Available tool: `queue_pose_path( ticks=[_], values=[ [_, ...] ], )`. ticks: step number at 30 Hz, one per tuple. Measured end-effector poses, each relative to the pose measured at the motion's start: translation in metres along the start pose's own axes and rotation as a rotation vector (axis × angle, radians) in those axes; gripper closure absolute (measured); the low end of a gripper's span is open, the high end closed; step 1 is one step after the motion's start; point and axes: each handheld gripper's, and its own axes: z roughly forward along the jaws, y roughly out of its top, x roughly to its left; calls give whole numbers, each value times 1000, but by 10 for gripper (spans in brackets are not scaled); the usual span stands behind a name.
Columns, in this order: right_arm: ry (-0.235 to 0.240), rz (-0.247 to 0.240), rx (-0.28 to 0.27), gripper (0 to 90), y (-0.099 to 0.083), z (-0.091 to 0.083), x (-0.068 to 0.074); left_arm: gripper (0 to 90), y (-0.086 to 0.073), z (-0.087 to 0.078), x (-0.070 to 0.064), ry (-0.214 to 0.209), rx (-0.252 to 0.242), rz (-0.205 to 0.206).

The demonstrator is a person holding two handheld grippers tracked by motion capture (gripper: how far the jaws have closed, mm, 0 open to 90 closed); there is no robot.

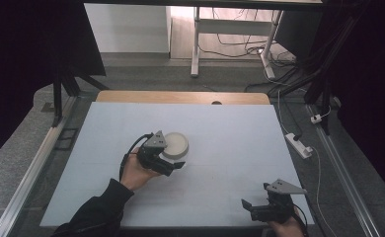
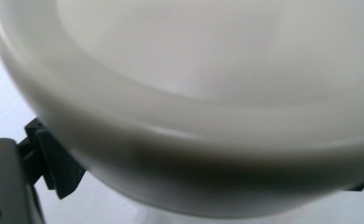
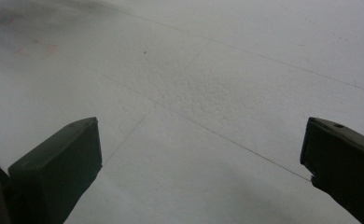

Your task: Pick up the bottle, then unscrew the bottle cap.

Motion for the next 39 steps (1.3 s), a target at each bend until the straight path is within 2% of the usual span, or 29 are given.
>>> queue_pose_path(
  ticks=[8,18,21,26,39],
  values=[
    [-1,-5,-2,0,0,0,0,74,3,1,-17,-38,13,26],
    [0,-7,-2,0,0,0,1,74,2,-2,-31,-68,16,49],
    [0,-7,-1,0,0,0,1,74,3,-2,-32,-69,22,62],
    [2,-6,-2,0,0,0,0,74,2,-1,-32,-67,17,51],
    [7,10,-21,0,0,-2,-1,74,1,-3,-33,-75,12,55]
  ],
)
